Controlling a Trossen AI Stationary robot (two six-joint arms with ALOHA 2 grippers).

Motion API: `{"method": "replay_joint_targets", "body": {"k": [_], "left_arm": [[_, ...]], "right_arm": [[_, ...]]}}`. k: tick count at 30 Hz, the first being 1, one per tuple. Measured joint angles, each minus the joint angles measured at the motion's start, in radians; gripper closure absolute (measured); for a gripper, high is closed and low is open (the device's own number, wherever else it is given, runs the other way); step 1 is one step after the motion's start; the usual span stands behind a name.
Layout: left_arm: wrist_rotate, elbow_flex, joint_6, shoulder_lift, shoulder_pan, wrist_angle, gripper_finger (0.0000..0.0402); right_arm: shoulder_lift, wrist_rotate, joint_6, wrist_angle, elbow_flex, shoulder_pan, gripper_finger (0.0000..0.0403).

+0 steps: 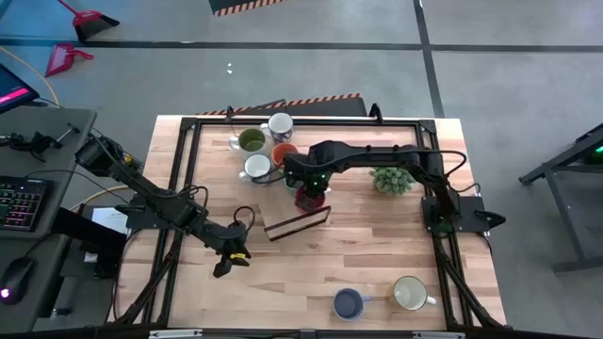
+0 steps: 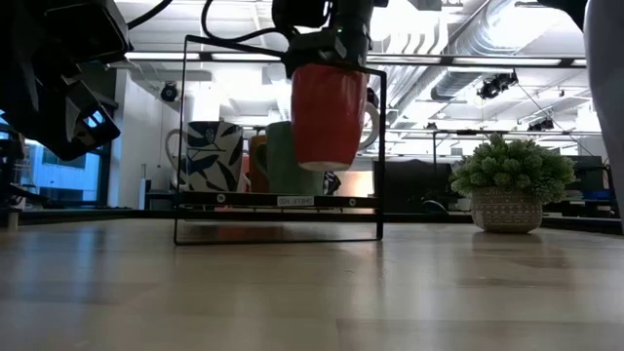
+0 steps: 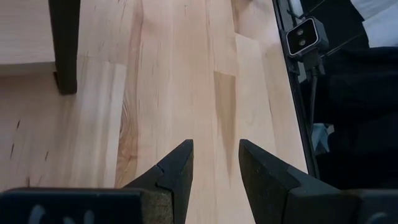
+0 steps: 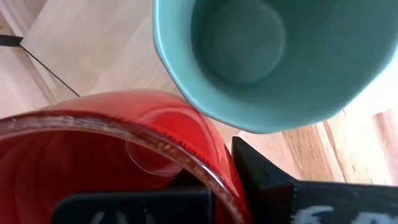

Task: Place coffee mugs
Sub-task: Put the red mug on the shelf

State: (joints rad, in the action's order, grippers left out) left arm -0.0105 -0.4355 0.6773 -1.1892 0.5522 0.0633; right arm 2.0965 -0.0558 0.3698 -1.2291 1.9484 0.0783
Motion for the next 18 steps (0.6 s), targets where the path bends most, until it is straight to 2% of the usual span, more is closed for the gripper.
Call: {"method": "replay_joint_targets", "body": {"k": [14, 18], "left_arm": [[0.0, 0.0, 0.0, 0.0, 0.0, -0.013, 0.0284], [0.0, 0.0, 0.0, 0.0, 0.0, -0.017, 0.0284]], "right_arm": [[0.012, 0.029, 0.082, 0.002, 0.0, -0.011, 0.0402], [0.041, 0.009, 0.089, 0.002, 0.0, -0.02, 0.0402]]}}
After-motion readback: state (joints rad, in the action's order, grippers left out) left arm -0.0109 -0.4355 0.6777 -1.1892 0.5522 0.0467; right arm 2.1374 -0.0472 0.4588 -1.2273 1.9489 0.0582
